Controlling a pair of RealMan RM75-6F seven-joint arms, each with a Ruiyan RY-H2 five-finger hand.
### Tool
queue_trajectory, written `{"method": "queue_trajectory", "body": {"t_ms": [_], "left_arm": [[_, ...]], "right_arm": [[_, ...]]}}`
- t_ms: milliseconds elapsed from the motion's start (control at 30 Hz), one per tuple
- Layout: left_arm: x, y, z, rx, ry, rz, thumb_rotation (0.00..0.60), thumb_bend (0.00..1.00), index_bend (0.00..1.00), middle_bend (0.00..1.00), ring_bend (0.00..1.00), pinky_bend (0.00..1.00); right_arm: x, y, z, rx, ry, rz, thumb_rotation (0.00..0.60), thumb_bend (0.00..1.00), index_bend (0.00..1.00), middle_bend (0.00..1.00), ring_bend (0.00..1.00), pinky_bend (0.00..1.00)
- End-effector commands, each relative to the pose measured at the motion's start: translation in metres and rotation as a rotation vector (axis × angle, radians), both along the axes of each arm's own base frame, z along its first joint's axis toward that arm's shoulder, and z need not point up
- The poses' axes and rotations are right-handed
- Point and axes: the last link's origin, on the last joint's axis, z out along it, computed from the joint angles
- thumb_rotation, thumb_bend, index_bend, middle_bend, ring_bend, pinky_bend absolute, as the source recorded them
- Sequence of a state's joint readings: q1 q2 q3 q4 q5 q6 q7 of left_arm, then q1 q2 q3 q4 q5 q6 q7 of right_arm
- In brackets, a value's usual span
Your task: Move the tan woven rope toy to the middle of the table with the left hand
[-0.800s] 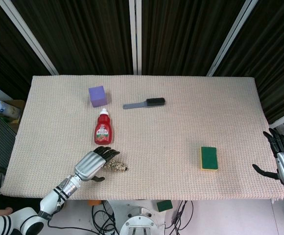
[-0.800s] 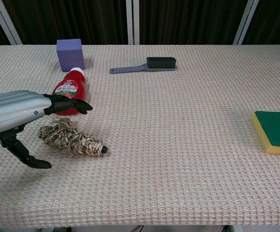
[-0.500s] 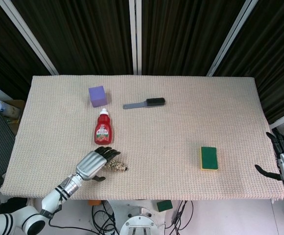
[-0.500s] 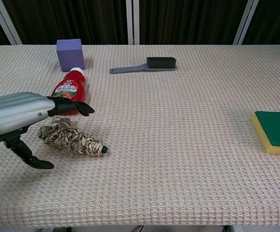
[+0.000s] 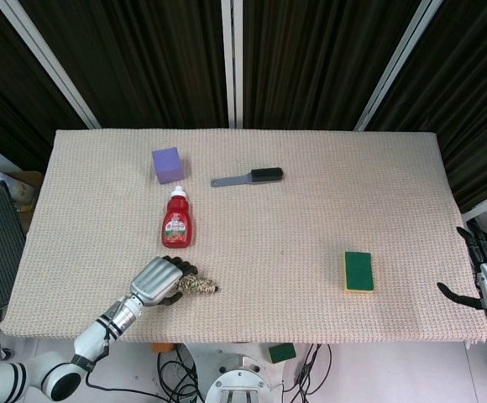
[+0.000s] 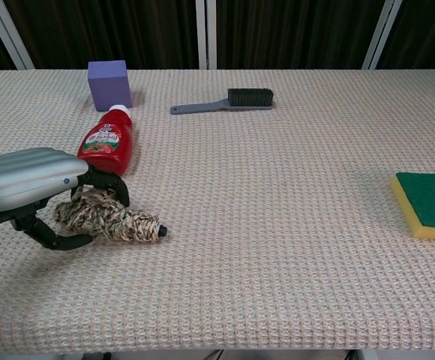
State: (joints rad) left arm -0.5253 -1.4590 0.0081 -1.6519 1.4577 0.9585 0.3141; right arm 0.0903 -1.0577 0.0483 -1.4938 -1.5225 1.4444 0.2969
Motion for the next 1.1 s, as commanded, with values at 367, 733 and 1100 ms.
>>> {"method": "queue_trajectory", "body": {"t_ms": [367,733,1100], "left_arm": [[0.006,-0.002,0.009,0.037,-0.092,0.003,0.6,0.4,0.59,0.6,0.55,0.67],[0.094,0.053,0.057,0.066,-0.213,-0.152,0.6,0.4,0.59,0.61,0.55,0.68],[0.166,0.146,-0.033,0.011,-0.207,0.038,0.6,0.4,0.59,0.62,0.56,0.69]], "right_arm": [[-0.002,0.002,-0.001,0.003,0.0,-0.008,0.6,0.19,0.0,0.0,0.0,0.04],[-0.002,0.0,-0.006,0.014,-0.002,-0.004,0.6,0.19,0.0,0.0,0.0,0.04],[-0.005,-0.001,0.0,0.002,-0.006,-0.011,0.6,0.19,0.0,0.0,0.0,0.04]]}}
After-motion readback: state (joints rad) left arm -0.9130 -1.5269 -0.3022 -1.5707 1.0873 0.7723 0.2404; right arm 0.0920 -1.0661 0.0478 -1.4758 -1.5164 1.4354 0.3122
